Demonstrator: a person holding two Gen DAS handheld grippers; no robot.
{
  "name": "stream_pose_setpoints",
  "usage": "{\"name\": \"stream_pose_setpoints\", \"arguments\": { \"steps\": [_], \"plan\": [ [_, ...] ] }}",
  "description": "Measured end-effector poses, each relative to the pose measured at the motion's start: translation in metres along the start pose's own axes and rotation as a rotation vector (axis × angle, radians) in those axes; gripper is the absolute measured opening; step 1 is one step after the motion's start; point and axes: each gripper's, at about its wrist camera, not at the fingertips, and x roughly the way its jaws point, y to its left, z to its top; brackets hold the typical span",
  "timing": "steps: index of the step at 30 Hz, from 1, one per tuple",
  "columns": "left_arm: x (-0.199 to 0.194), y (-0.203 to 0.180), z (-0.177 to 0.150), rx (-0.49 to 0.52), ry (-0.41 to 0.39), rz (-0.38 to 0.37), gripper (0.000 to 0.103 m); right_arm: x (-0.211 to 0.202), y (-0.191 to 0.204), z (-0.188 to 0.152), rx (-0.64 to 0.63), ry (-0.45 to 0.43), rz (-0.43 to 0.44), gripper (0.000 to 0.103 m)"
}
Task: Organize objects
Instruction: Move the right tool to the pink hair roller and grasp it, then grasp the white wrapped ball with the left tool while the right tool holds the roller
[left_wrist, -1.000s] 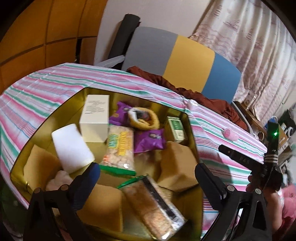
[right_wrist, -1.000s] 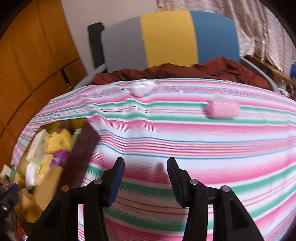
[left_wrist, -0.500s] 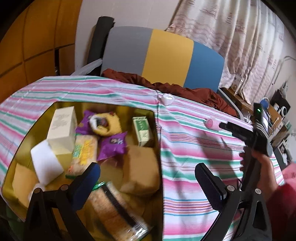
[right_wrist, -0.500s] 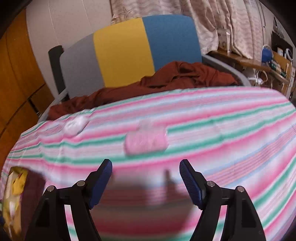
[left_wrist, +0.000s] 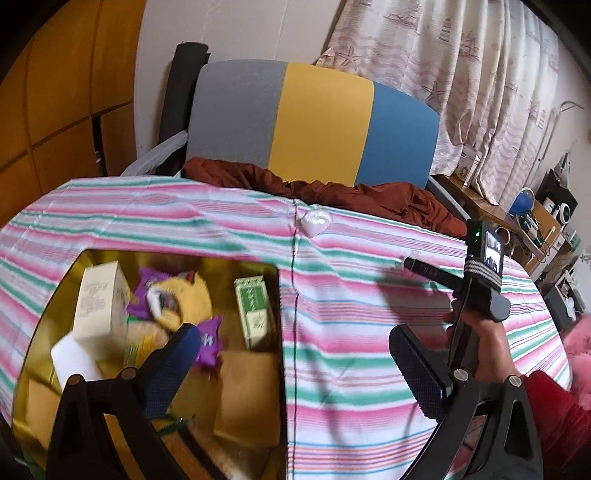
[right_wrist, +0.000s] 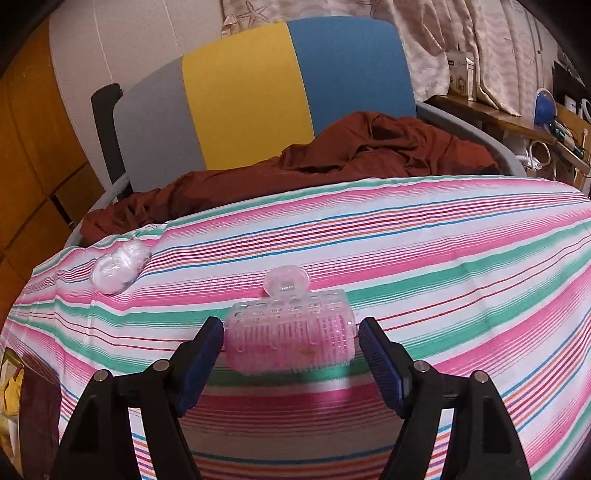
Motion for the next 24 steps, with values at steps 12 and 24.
{"name": "stream_pose_setpoints", "arguments": {
  "steps": [12, 24],
  "plan": [
    [0.06, -0.051, 0.092, 0.206, -0.035, 0.092, 0.103, -0.006, -0.001, -0.006, 0.009, -0.046, -0.052, 0.066],
    [0.205, -0.085, 0.131, 0.394, 0.107, 0.178, 0.103, -0.011, -0.021, -0.009, 0.107, -0.077, -0.039, 0.066]
  ]
}}
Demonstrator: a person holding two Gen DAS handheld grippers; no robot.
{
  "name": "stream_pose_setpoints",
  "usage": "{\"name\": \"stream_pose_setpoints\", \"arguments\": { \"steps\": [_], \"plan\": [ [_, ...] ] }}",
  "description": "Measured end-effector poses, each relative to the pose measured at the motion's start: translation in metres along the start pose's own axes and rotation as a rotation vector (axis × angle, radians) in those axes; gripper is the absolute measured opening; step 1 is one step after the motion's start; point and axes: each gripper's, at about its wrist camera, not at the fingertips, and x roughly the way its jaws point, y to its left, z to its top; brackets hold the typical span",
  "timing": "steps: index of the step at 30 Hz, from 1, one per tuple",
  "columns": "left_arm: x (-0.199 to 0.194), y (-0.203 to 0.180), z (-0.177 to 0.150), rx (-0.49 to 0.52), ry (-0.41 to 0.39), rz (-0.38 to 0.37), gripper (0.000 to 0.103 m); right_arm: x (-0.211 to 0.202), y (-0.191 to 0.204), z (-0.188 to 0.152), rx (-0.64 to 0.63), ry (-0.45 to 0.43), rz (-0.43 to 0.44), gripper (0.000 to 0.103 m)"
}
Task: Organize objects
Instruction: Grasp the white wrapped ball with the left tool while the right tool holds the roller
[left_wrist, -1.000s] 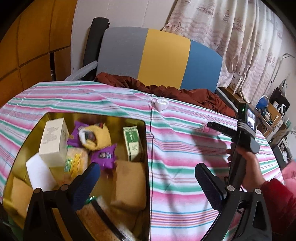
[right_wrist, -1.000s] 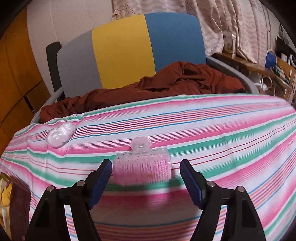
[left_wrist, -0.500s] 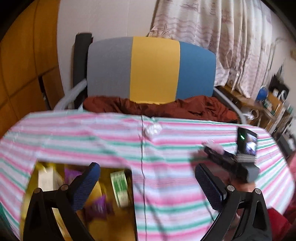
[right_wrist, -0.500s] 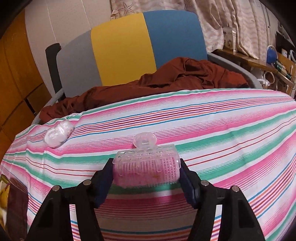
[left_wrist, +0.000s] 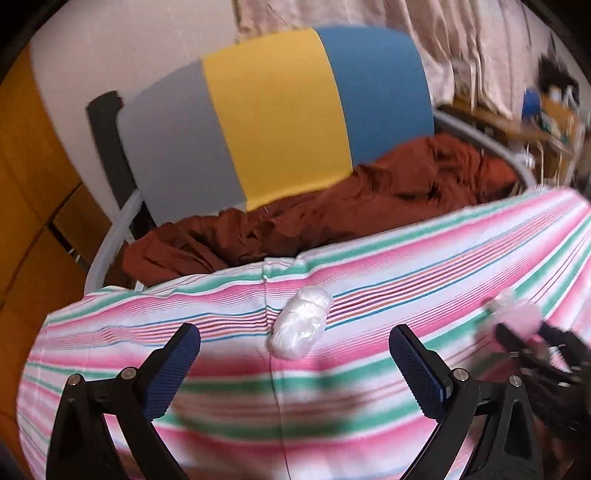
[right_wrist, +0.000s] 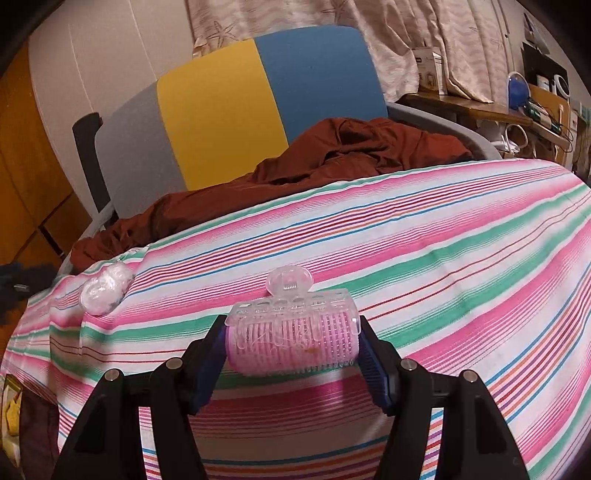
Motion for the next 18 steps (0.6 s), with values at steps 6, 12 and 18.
{"name": "stream_pose_setpoints", "arguments": {
  "steps": [6, 12, 18],
  "plan": [
    [0.054, 0.004, 0.014, -0.042, 0.101, 0.007, 0.094, 0.0, -0.002, 0.0, 0.009, -0.004, 0.003, 0.067],
    [0.091, 0.006, 0.009, -0.046, 0.185, 0.019, 0.072, 0.0, -0.002, 0.0, 0.003, -0.005, 0.0, 0.067],
    [0.094, -0.003, -0.002, -0.01, 0.159, 0.038, 0.04, 0.001, -0.001, 0.0, -0.004, -0.004, -0.006, 0.067]
  ]
}}
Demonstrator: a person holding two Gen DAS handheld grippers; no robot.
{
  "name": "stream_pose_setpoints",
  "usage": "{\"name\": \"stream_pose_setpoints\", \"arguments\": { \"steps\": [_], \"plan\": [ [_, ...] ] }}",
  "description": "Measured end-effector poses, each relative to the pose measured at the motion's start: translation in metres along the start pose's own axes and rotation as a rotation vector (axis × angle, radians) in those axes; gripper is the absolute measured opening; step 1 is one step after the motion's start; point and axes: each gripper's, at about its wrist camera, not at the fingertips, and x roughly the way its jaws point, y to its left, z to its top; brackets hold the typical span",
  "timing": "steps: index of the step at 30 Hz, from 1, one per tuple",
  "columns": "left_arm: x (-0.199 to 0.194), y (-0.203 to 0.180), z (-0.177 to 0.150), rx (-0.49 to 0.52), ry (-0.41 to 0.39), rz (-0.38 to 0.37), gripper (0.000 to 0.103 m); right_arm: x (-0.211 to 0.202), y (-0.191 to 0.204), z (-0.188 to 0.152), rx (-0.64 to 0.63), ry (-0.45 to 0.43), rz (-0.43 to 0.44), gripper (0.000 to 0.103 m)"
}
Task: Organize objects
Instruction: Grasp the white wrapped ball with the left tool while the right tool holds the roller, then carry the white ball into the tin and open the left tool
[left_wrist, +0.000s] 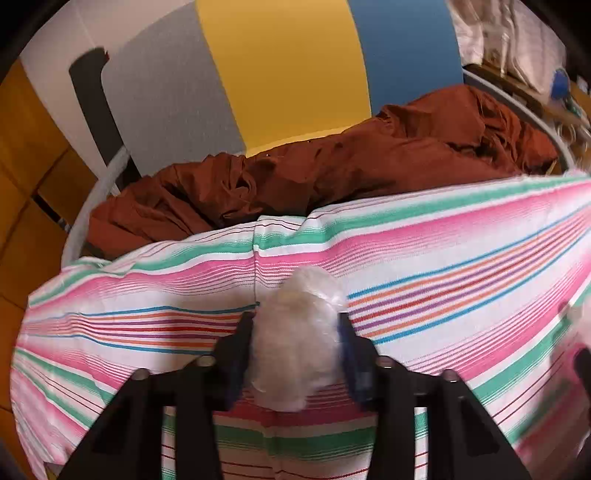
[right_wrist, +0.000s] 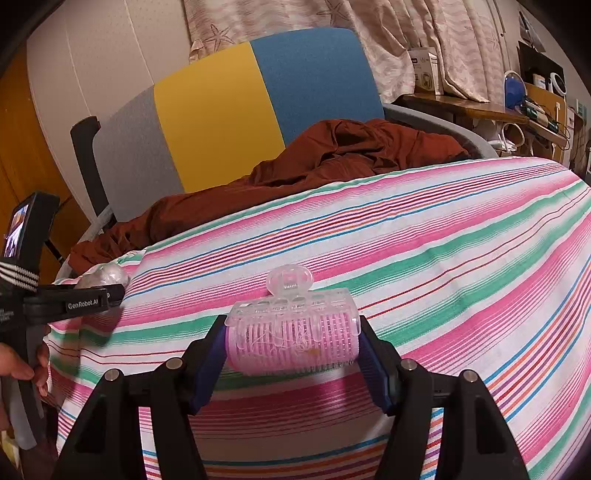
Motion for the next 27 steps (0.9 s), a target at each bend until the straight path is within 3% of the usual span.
{"name": "stream_pose_setpoints", "arguments": {
  "steps": [5, 13, 27],
  "plan": [
    [-0.009, -0.01, -0.007, 0.059, -0.038, 0.035, 0.037, 0.001, 0.003, 0.0, -0.015, -0.001, -0.017, 0.067],
    [-0.056, -0.013, -0.016, 0.018, -0.133, -0.058, 0.037, 0.001, 0.009, -0.001, -0.048, -0.005, -0.056, 0.067],
    [-0.145, -0.003, -0.085, -0.123, -0.213, -0.218, 0.037, -0.027, 0.034, -0.008, -0.174, -0.1, -0.105, 0.064]
  ]
}}
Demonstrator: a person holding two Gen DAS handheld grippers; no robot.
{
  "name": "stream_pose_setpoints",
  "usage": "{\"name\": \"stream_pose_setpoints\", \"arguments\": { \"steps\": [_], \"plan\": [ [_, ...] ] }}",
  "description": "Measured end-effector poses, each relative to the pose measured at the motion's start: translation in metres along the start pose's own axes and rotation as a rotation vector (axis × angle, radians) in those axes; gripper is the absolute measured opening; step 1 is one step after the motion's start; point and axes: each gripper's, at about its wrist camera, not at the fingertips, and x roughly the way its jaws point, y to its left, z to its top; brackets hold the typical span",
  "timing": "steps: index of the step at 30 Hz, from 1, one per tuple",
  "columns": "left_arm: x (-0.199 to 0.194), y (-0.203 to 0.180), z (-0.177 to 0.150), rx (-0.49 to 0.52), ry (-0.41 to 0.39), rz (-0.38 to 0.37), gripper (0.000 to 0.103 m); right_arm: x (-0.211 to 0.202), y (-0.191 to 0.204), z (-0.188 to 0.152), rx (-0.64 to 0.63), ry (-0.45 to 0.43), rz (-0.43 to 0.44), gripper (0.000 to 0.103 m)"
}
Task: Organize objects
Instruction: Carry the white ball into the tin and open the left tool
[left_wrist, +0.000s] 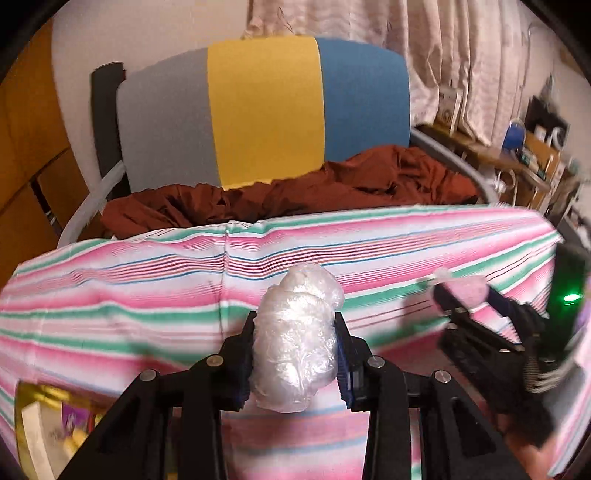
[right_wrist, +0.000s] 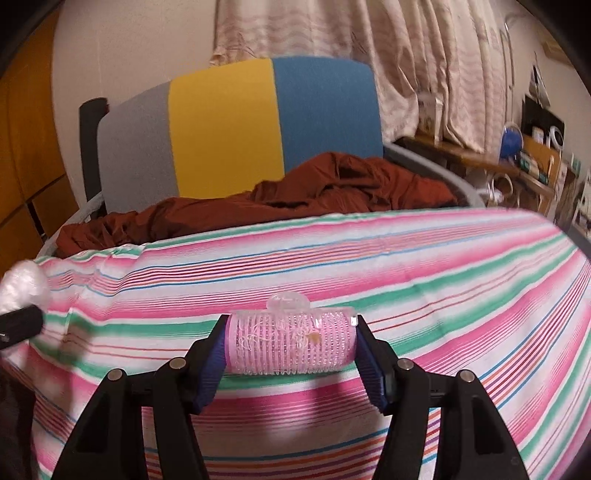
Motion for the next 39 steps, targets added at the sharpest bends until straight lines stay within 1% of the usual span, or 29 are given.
{"name": "stream_pose_setpoints", "arguments": {
  "steps": [3, 6, 12, 16, 20, 25, 27, 31, 33, 34, 36, 39],
  "plan": [
    [-0.024, 0.008, -0.009, -0.026, -0.031, -0.022, 0.037, -0.009, 0.006, -0.004, -0.026, -0.011, 0.012, 0.064],
    [-0.045, 0.015, -0.02, -0.044, -0.056, -0.027, 0.037, -0.013, 0.006, -0.007, -0.025, -0.012, 0.021, 0.064],
    [-0.076, 0.029, -0.048, -0.094, -0.079, -0.036, 0.037, -0.029, 0.004, -0.015, -0.009, -0.017, 0.032, 0.064],
    [-0.099, 0.036, -0.071, -0.117, -0.098, -0.043, 0.037, -0.043, 0.016, -0.022, -0.065, -0.04, 0.037, 0.064],
    [-0.123, 0.058, -0.095, -0.167, -0.127, 0.002, 0.037, -0.05, 0.026, -0.027, -0.109, -0.057, 0.059, 0.064],
    [-0.141, 0.109, -0.127, -0.259, -0.11, 0.088, 0.037, -0.05, 0.024, -0.028, -0.1, -0.049, 0.067, 0.064],
    [-0.143, 0.136, -0.141, -0.315, -0.079, 0.121, 0.037, -0.051, 0.023, -0.028, -0.095, -0.049, 0.072, 0.064],
    [-0.137, 0.178, -0.164, -0.424, 0.002, 0.153, 0.037, -0.058, 0.026, -0.029, -0.103, -0.074, 0.084, 0.064],
    [-0.134, 0.191, -0.174, -0.454, 0.025, 0.162, 0.042, -0.061, 0.028, -0.03, -0.112, -0.081, 0.085, 0.064],
    [-0.131, 0.197, -0.179, -0.468, 0.037, 0.172, 0.046, -0.062, 0.029, -0.031, -0.116, -0.084, 0.084, 0.064],
    [-0.132, 0.205, -0.188, -0.509, 0.043, 0.171, 0.076, -0.065, 0.03, -0.031, -0.12, -0.091, 0.08, 0.064],
    [-0.144, 0.21, -0.199, -0.558, -0.009, 0.172, 0.09, -0.068, 0.03, -0.032, -0.118, -0.092, 0.084, 0.064]
  ]
}}
